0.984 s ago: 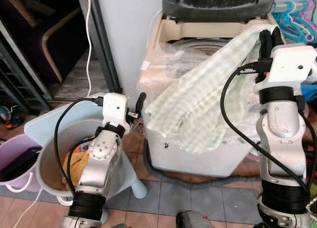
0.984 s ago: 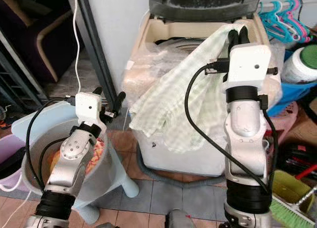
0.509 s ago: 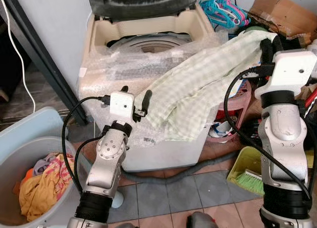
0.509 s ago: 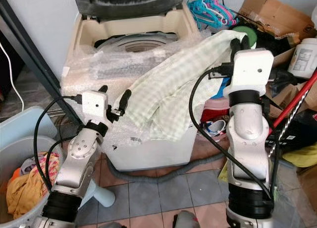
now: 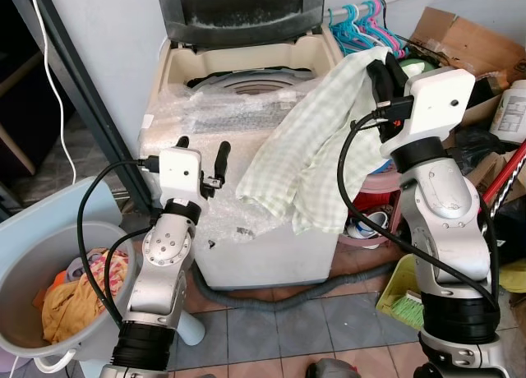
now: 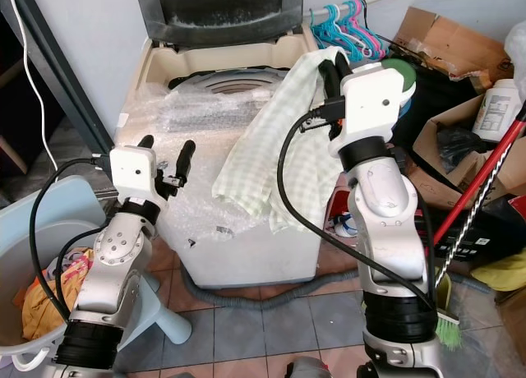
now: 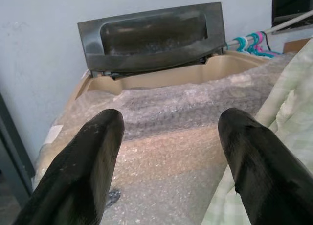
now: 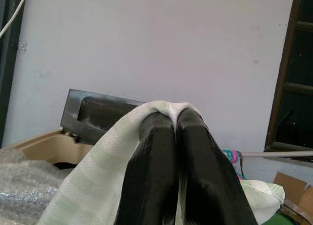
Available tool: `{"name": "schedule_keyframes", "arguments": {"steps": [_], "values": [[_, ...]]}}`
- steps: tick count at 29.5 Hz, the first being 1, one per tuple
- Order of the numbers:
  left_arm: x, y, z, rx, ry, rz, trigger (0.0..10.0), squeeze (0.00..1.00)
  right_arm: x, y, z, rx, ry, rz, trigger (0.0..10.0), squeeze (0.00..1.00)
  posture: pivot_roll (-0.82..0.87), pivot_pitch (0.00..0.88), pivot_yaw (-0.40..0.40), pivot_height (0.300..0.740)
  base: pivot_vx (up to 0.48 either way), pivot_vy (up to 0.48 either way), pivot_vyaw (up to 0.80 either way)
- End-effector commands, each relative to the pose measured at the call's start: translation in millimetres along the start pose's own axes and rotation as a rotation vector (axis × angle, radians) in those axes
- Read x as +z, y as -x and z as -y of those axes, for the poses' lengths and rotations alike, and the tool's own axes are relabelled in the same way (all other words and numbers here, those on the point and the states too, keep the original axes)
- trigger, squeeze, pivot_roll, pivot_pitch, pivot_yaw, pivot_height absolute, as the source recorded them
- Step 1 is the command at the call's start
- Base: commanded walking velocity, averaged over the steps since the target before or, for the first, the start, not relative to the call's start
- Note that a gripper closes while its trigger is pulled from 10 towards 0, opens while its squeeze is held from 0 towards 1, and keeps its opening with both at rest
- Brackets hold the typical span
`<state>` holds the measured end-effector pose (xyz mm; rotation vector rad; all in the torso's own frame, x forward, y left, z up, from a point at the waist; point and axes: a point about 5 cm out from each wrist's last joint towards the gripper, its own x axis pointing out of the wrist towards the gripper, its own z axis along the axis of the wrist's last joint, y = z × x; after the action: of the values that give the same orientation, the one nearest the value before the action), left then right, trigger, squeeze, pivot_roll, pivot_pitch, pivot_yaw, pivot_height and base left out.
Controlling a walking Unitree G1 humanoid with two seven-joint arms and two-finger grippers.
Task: Clothes washing
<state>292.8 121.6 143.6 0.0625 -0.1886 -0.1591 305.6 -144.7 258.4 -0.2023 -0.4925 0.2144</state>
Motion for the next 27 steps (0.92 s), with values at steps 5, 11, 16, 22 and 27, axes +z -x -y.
{"name": "schedule_keyframes", "arguments": {"steps": [5,11,16,22,27], "values": [[3,4.3,-4.5,0.004,-0.013,-0.01,10.0,0.0,3,-5.6,0.7,0.017,-0.029,0.025,10.0,0.0,-0.08,0.08,0.084,0.74,0.329,0.0,0.0],[-13,16.1,-17.0,0.058,-0.053,-0.095,10.0,0.0,-20,18.6,-8.7,0.075,-0.028,-0.063,10.0,0.0,-0.1,0.099,0.124,0.74,0.106,0.0,0.0],[-19,21.7,-22.2,0.054,-0.085,-0.127,10.0,0.0,-32,32.0,-21.3,0.111,-0.036,-0.107,10.0,0.0,-0.08,0.075,0.105,0.74,0.0,0.0,0.0],[-7,20.5,-33.9,0.138,-0.094,-0.068,10.0,0.0,-44,47.1,-31.9,0.037,-0.053,-0.128,10.0,0.0,0.01,0.037,0.019,0.74,0.0,0.0,0.0],[0,24.1,-44.0,0.2,-0.087,-0.041,10.0,0.0,-45,54.2,-39.0,0.011,0.027,-0.108,10.0,0.0,0.0,0.044,0.016,0.74,0.0,0.0,0.0]]}}
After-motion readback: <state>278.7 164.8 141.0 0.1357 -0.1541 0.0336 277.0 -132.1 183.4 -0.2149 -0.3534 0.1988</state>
